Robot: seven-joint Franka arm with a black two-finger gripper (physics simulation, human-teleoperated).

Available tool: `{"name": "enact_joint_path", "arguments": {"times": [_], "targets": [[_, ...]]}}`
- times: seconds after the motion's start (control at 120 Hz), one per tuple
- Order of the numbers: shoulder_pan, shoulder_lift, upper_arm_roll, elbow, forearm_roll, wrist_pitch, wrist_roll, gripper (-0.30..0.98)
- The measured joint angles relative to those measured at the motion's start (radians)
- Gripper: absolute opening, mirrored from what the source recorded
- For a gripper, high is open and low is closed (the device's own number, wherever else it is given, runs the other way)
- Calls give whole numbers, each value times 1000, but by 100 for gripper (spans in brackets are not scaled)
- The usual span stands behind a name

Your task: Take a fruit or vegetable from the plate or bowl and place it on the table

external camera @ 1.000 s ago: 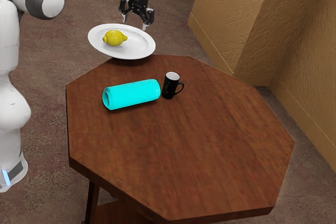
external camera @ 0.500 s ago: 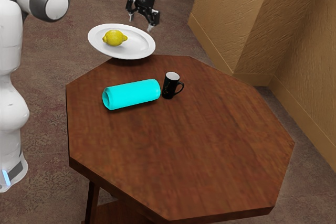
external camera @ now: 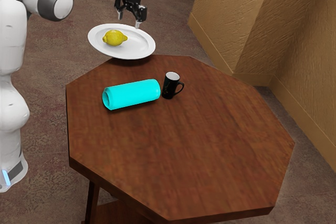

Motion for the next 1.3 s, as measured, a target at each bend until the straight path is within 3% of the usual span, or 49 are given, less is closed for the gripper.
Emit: {"name": "enact_joint_path", "arguments": {"times": [0.317,1.3], "targets": [[0,30,0,-5,-15,-56,107,69],[-1,77,2,-3,101,-75,249,69]]}}
